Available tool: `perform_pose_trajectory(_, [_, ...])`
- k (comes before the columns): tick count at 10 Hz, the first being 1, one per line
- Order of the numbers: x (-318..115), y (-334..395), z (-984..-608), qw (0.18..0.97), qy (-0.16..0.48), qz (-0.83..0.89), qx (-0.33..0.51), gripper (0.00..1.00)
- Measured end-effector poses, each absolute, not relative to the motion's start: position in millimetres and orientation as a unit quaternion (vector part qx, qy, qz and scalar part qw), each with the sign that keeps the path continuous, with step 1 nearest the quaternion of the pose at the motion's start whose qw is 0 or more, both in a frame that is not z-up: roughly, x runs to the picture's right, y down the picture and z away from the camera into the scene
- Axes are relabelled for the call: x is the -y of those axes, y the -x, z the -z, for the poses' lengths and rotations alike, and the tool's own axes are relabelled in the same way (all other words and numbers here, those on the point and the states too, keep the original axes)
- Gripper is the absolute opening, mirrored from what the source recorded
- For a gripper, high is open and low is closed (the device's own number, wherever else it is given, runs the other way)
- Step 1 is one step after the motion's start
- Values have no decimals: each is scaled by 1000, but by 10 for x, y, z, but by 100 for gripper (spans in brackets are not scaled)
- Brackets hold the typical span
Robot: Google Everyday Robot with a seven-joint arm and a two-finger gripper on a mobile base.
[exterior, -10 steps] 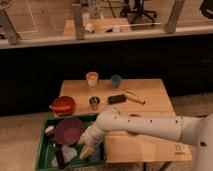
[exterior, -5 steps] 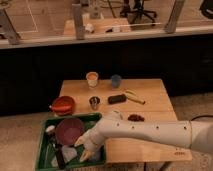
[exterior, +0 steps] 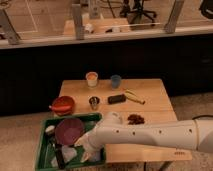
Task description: Place towel in purple bowl
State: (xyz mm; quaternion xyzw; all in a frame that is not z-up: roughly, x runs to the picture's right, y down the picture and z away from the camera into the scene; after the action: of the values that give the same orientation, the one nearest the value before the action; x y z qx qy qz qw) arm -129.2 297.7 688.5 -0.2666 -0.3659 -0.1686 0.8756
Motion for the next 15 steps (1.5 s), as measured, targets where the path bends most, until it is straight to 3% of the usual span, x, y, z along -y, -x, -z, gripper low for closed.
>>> perform_pose_trajectory(10, [-3095,1656,-7007,849,251,257,387,58])
perform_pose_trajectory(15, [-3119,1730,-6853,825,243,299,413,58])
